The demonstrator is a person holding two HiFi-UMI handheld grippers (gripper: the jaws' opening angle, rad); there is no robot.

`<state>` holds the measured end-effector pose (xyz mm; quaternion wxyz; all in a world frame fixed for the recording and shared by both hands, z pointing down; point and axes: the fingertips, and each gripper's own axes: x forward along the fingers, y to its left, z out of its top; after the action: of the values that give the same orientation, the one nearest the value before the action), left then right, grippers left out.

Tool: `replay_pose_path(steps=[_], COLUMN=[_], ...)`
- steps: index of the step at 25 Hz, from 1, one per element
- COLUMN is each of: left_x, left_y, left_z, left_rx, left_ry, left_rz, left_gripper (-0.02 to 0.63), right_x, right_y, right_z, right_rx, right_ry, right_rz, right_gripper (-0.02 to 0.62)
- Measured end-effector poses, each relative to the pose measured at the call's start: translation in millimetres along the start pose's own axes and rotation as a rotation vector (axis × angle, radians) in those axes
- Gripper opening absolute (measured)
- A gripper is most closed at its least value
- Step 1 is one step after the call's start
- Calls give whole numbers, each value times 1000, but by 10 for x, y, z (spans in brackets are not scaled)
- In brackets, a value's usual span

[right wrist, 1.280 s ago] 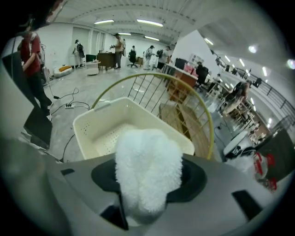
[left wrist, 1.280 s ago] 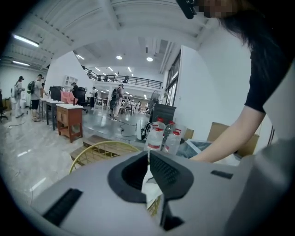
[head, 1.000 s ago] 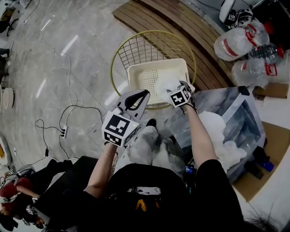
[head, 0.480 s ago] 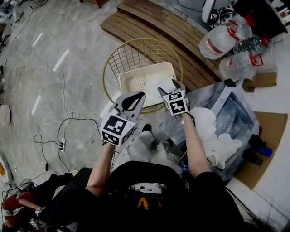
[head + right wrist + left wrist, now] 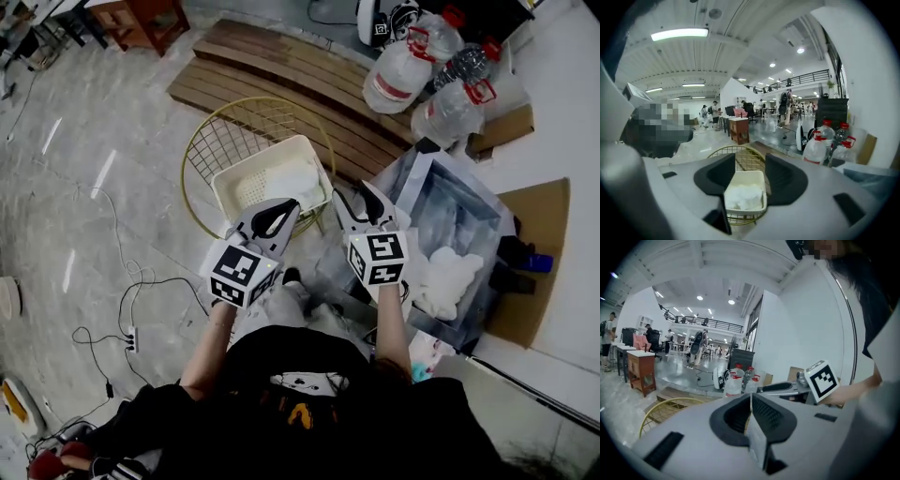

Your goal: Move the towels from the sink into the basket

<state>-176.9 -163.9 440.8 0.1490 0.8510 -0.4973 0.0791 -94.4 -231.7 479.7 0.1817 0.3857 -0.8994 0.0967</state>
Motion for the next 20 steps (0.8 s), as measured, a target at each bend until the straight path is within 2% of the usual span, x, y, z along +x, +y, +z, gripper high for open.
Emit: replay_pose_path(steps=[6,13,16,20], left_x=[323,615,714,809], left_y=[-804,-1982,-2459,-2938], left_z=[169,133,68,-36], left_rx=[29,86,100,118], left_ry=[-16,12,28,50], left_rz=[-155,-315,-368,-404], left_gripper=[18,18,18,18], right_x=[-1043,-2161,-2589,-2997], right_y=[-446,-1025,-1277,-1578], right_z=[-54,-633,-1007,-1585], right_rx=[29,97,137,213], right_ry=[-74,-62,-17,100], right_rz=[-147,-317,-384,-455], right_gripper=[179,175,209,292])
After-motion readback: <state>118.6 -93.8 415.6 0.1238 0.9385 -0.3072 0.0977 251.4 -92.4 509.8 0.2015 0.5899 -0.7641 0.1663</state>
